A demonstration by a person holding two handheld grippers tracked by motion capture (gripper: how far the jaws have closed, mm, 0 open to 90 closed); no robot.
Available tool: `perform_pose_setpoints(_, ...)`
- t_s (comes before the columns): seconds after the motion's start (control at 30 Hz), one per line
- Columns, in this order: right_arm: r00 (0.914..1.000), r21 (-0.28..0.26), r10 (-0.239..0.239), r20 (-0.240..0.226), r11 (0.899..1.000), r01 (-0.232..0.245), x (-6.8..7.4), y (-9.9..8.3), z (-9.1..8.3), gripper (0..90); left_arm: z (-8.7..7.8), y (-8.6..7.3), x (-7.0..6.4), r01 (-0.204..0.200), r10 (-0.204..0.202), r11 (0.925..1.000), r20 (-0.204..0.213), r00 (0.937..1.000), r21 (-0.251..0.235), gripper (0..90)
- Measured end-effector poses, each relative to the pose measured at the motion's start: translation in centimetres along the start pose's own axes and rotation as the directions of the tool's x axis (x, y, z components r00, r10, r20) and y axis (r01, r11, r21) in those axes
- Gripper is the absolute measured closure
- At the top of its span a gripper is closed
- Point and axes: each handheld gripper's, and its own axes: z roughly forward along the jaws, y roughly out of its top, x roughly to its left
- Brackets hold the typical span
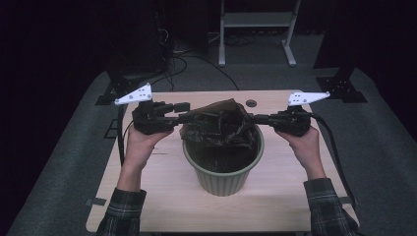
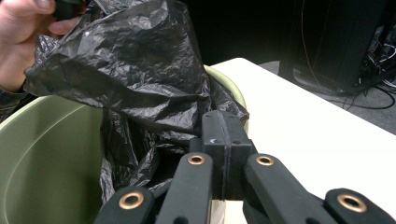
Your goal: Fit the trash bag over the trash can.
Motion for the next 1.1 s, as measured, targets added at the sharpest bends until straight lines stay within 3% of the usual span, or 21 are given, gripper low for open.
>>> perform_pose_setpoints(0.3, 0.9999, -0.001, 0.005, -0.014, 1.0, -0.005, 0.1, -0.1, 0.4, 90.0, 4.2, 1.0, -0.8, -0.017, 0.015, 0.9995, 0.066, 0.9977, 0.027, 49.9)
perform_pose_setpoints(0.4, 0.9998, -0.001, -0.003, -0.021, 1.0, 0.003, 0.1, 0.0, 0.4, 90.0, 5.7, 1.3, -0.8, -0.019, 0.014, 0.9985, 0.086, 0.9962, 0.052, 52.7)
perform_pose_setpoints(0.47, 0.9996, -0.002, -0.001, -0.028, 1.0, 0.0, 0.1, 0.0, 0.3, 90.0, 6.0, 1.3, -0.9, -0.021, 0.015, 0.9979, 0.092, 0.9956, 0.061, 60.9)
perform_pose_setpoints(0.53, 0.9996, -0.013, -0.002, -0.029, 1.0, 0.002, 0.3, 0.3, 0.0, 81.4, 6.9, 1.4, -0.9, -0.045, 0.036, 0.9944, 0.097, 0.9946, 0.095, 75.4)
perform_pose_setpoints(0.63, 0.9996, -0.054, -0.004, -0.029, 0.999, 0.002, 0.7, 0.8, -0.6, 62.4, 7.3, 1.3, -0.9, -0.05, 0.041, 0.9918, 0.085, 0.9956, 0.117, 86.3)
perform_pose_setpoints(0.77, 0.998, -0.108, -0.021, -0.06, 0.994, 0.014, 1.5, 1.7, -1.2, 45.2, 7.5, 1.1, -0.6, -0.037, 0.028, 0.9911, 0.073, 0.9969, 0.128, 89.1)
perform_pose_setpoints(0.9, 0.9947, -0.126, -0.049, -0.09, 0.991, 0.038, 2.7, 2.8, -0.6, 37.3, 7.6, 1.0, -0.7, -0.037, 0.028, 0.9918, 0.071, 0.9971, 0.122, 89.3)
perform_pose_setpoints(1.1, 0.9912, -0.109, -0.079, -0.107, 0.992, 0.067, 4.1, 4.0, 1.0, 33.5, 7.6, 0.8, -0.6, -0.027, 0.019, 0.9929, 0.066, 0.9976, 0.116, 89.3)
